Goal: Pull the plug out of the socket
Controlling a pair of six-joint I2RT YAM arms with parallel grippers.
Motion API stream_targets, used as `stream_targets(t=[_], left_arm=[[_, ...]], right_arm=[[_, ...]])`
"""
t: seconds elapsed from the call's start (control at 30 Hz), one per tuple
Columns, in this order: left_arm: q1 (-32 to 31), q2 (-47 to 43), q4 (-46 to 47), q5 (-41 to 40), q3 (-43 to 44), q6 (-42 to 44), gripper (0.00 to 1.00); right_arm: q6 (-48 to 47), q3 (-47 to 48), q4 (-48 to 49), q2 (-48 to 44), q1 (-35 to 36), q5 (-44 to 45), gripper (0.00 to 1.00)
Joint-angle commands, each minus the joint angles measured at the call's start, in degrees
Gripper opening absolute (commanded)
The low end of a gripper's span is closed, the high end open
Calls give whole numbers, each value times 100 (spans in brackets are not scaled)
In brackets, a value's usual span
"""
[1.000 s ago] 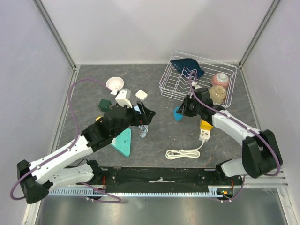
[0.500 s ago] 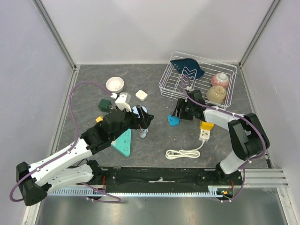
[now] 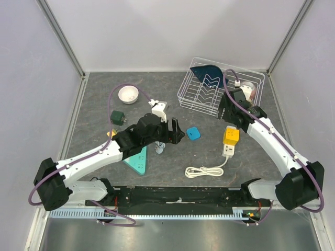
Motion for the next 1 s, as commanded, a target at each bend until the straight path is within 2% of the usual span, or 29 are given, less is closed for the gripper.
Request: stream_targets(t=[0.0, 0.17, 0.27, 0.43, 0.53, 0.67, 0.73, 0.77, 0.8, 0.97], left_arm=[[-129, 357, 423, 427, 320, 79, 89], [-331, 867, 1099, 962, 267, -194, 85], [-393, 1183, 1320, 1314, 276, -273, 82], [-551, 1797, 2286, 1877, 232, -537, 75], [-622, 2376, 2882, 2264, 390, -809, 64], [-648, 3088, 3946, 2808, 566, -1485, 28], [-657, 3389, 4769, 2889, 592, -2038, 16], [-657, 3695, 5019, 2959, 610, -2214, 6], [-657, 3837, 5273, 2985, 688, -2529, 2], [-657, 4655, 6118, 2960, 1084, -3243, 2]], right_arm=[[-88, -134, -1027, -135, -82, 898, 85], [-167, -283, -1027, -13, -91, 933, 89], [-237, -310, -957, 163, -109, 854, 89], [-255, -503, -729, 365, -109, 687, 86], [-255, -617, -614, 523, -126, 660, 83], [-298, -775, -465, 629, -170, 634, 78], [-316, -811, -403, 638, -223, 564, 74], [-325, -837, -377, 629, -232, 529, 72], [-334, -846, -342, 620, -258, 511, 68], [-378, -925, -271, 568, -328, 379, 54]])
